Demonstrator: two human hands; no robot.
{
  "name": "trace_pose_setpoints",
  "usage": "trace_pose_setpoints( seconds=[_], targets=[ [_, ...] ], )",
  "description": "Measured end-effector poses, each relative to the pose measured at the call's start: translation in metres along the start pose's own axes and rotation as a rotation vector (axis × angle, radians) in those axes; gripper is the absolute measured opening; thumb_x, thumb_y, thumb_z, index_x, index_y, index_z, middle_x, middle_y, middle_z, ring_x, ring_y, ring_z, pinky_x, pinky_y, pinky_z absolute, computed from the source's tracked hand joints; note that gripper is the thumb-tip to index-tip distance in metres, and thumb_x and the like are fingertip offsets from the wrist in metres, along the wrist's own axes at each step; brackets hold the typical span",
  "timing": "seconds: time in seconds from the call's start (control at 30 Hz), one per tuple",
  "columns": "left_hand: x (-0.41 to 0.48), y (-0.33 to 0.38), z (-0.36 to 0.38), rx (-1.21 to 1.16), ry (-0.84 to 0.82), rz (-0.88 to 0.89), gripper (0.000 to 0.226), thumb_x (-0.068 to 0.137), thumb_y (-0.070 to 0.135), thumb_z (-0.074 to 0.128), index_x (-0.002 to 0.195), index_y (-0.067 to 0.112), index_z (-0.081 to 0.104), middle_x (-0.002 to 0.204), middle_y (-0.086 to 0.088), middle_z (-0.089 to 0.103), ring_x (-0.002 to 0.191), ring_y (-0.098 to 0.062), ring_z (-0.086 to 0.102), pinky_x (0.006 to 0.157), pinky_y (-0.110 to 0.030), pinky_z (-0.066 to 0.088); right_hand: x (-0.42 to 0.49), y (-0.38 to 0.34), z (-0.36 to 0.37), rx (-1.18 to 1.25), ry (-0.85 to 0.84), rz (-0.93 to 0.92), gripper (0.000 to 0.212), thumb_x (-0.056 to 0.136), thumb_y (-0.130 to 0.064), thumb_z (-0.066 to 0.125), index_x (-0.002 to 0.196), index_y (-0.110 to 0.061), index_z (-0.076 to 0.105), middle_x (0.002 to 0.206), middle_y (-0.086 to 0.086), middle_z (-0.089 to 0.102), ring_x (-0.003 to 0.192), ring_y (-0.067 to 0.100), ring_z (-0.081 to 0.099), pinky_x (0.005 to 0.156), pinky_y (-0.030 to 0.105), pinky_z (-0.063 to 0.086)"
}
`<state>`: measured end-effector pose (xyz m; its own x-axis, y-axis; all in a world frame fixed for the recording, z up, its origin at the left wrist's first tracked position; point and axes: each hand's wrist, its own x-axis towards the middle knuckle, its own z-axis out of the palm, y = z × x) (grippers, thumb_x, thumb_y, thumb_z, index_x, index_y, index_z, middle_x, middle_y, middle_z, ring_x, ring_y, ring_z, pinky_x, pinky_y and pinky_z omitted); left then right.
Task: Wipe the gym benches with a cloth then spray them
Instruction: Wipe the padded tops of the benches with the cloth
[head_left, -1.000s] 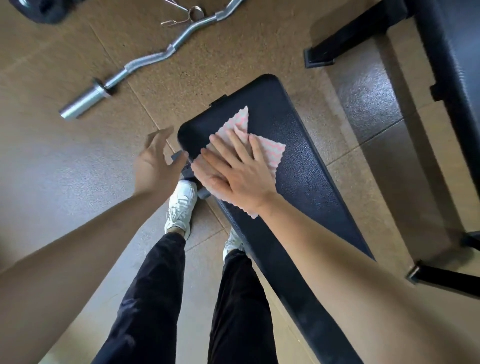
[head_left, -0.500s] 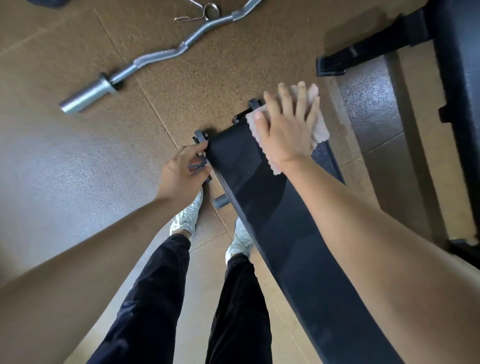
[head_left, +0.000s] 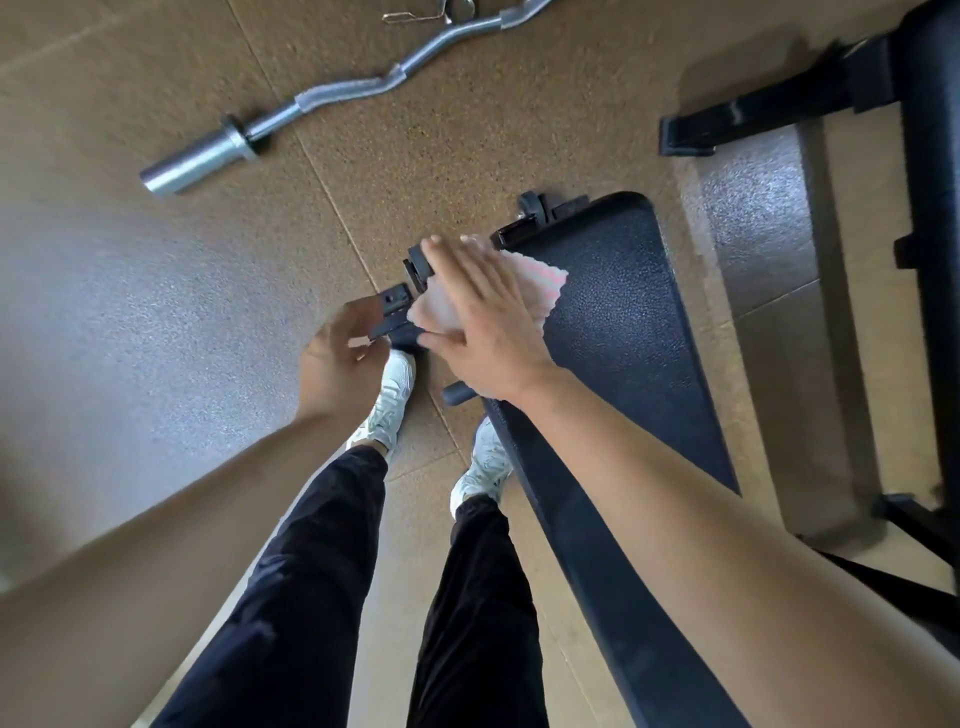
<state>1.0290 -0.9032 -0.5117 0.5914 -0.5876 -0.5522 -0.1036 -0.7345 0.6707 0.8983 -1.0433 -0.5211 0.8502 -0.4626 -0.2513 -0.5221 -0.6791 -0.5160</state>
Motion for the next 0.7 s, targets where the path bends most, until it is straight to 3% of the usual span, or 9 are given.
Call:
trace_pose_setpoints(
  seconds=[0.07, 0.17, 0.23, 0.3, 0.43, 0.53, 0.7],
  targets=[
    [0.001, 0.008, 0.006, -0.002, -0.040, 0.075, 0.045, 0.093, 0.008, 0.064, 0.137, 0.015, 0.061, 0.126, -0.001, 0.064, 0.107, -0.012, 0.059, 0.097, -0.042, 0.055, -0.008, 0.006, -0.012, 0.123, 0.124, 0.040, 0.076, 0.087, -0.039, 0.071, 0.150, -0.009, 0.042, 0.156, 0.009, 0.041, 0.146, 0.027, 0.035, 0.121, 0.046, 0.026],
    [0.008, 0.022, 0.025, 0.021, -0.139, 0.273, 0.056, 0.090, 0.026, 0.063, 0.144, 0.017, 0.056, 0.142, -0.002, 0.055, 0.129, -0.022, 0.055, 0.107, -0.048, 0.048, -0.031, 0.024, -0.025, 0.053, 0.332, 0.136, 0.053, 0.086, -0.033, 0.072, 0.133, -0.011, 0.062, 0.140, 0.005, 0.056, 0.126, 0.028, 0.050, 0.104, 0.045, 0.043],
    [0.014, 0.031, 0.040, 0.100, -0.227, 0.343, 0.065, 0.087, 0.036, 0.062, 0.150, 0.025, 0.049, 0.155, -0.008, 0.045, 0.141, -0.030, 0.044, 0.113, -0.052, 0.042, -0.050, 0.036, -0.030, -0.004, 0.361, 0.257, 0.051, 0.084, -0.034, 0.071, 0.130, -0.014, 0.062, 0.137, 0.004, 0.056, 0.121, 0.029, 0.051, 0.100, 0.046, 0.045],
    [0.016, 0.042, 0.051, 0.231, -0.290, 0.342, 0.073, 0.086, 0.049, 0.060, 0.155, 0.036, 0.041, 0.165, -0.006, 0.032, 0.146, -0.034, 0.032, 0.117, -0.047, 0.035, -0.068, 0.046, -0.033, -0.070, 0.358, 0.365, 0.051, 0.082, -0.036, 0.071, 0.129, -0.016, 0.062, 0.138, 0.004, 0.055, 0.122, 0.030, 0.049, 0.099, 0.048, 0.045],
    [0.021, 0.052, 0.066, 0.389, -0.313, 0.354, 0.084, 0.090, 0.045, 0.071, 0.159, 0.048, 0.023, 0.171, 0.003, 0.013, 0.151, -0.026, 0.014, 0.119, -0.049, 0.032, -0.101, 0.061, -0.035, -0.188, 0.319, 0.582, 0.060, 0.082, -0.049, 0.069, 0.135, -0.021, 0.058, 0.148, 0.005, 0.046, 0.132, 0.034, 0.041, 0.104, 0.052, 0.040],
    [0.034, 0.056, 0.069, 0.437, -0.321, 0.341, 0.082, 0.091, 0.054, 0.065, 0.158, 0.052, 0.019, 0.167, 0.004, 0.022, 0.146, -0.030, 0.025, 0.115, -0.052, 0.038, -0.119, 0.068, -0.029, -0.211, 0.265, 0.700, 0.070, 0.083, -0.057, 0.067, 0.142, -0.025, 0.051, 0.155, 0.007, 0.040, 0.139, 0.038, 0.037, 0.105, 0.057, 0.040],
    [0.070, 0.074, 0.077, 0.440, -0.390, 0.329, 0.079, 0.083, 0.069, 0.051, 0.156, 0.053, 0.025, 0.156, 0.006, 0.044, 0.140, -0.026, 0.046, 0.110, -0.050, 0.045, -0.128, 0.073, -0.022, -0.182, 0.249, 0.672, 0.074, 0.085, -0.055, 0.068, 0.149, -0.024, 0.046, 0.159, 0.007, 0.038, 0.145, 0.040, 0.033, 0.111, 0.056, 0.040]
  ],
)
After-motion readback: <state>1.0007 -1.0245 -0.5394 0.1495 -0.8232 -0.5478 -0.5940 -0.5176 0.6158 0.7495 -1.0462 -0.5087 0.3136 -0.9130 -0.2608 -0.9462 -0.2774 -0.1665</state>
